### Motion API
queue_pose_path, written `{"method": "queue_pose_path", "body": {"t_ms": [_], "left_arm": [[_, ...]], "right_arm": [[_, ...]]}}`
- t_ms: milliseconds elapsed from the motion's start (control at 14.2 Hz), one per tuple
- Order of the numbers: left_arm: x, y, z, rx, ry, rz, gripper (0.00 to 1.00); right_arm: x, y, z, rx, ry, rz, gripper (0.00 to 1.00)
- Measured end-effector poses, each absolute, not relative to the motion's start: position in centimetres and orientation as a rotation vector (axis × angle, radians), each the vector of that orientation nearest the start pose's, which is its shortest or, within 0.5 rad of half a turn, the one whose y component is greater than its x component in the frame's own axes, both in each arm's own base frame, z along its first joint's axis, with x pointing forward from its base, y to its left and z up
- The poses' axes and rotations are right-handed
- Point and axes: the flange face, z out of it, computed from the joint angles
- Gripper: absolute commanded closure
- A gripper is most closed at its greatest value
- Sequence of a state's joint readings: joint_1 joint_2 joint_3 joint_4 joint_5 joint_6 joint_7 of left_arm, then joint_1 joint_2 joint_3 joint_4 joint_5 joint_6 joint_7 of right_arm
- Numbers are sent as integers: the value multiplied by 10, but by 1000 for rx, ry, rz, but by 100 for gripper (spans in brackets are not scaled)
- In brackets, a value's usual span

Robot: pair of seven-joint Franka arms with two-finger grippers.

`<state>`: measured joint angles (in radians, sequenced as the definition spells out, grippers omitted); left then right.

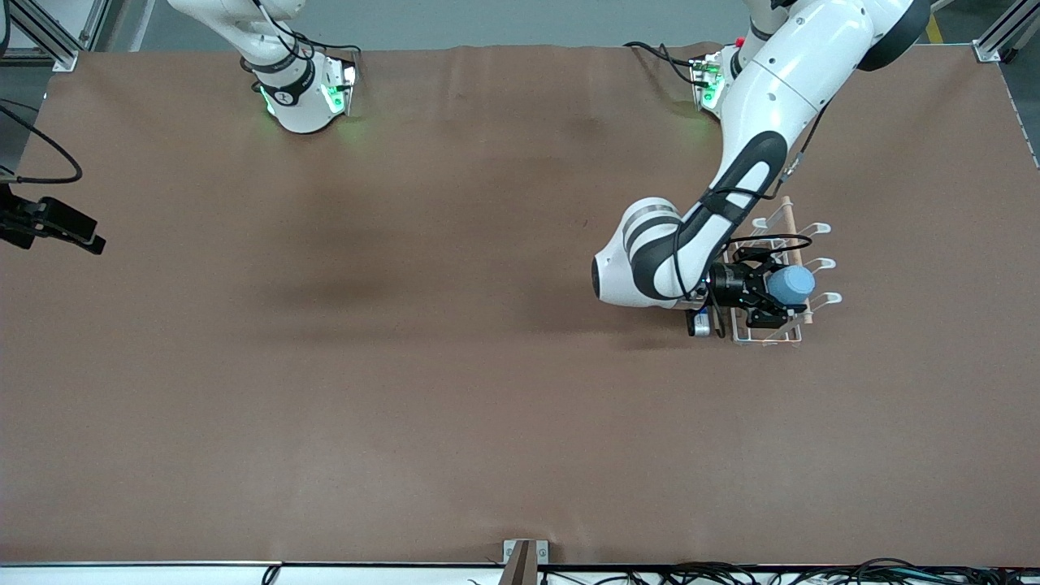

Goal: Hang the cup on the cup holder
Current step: 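Lower the cup onto a rack hook with the left gripper, then open the left gripper and lift it away from the rack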

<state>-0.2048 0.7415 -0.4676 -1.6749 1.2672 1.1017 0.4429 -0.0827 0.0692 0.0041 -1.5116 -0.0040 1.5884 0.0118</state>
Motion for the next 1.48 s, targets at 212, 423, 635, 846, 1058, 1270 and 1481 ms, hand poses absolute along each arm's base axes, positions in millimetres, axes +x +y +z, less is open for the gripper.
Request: {"method": "queue_pose_path", "body": {"t_ms": [212,423,635,846,1058,1270,1481], "left_arm": [[554,-220,224,-1379,1208,1014,0],[555,-220,224,-1383,1205,1009,0],[558,-223,230,-1398,1201,994,0],[569,-242,256,-1454,1201,921,0],[582,-276,308,-1614,1183,779,0],[580,-291,353,-1897,1049,664,0],[553,-305,400,-2203,836,606,0]], "right_arm": [[578,-44,612,-3142,135,2,0],[575,-44,610,-3142,133,16,0],[570,-43,614,-3143,119,10,0],[566,-43,622,-3144,109,-12,0],[559,-42,634,-3144,107,-39,0],[555,-42,637,-3144,106,-31,0],[555,-40,634,-3143,101,-24,0]]}}
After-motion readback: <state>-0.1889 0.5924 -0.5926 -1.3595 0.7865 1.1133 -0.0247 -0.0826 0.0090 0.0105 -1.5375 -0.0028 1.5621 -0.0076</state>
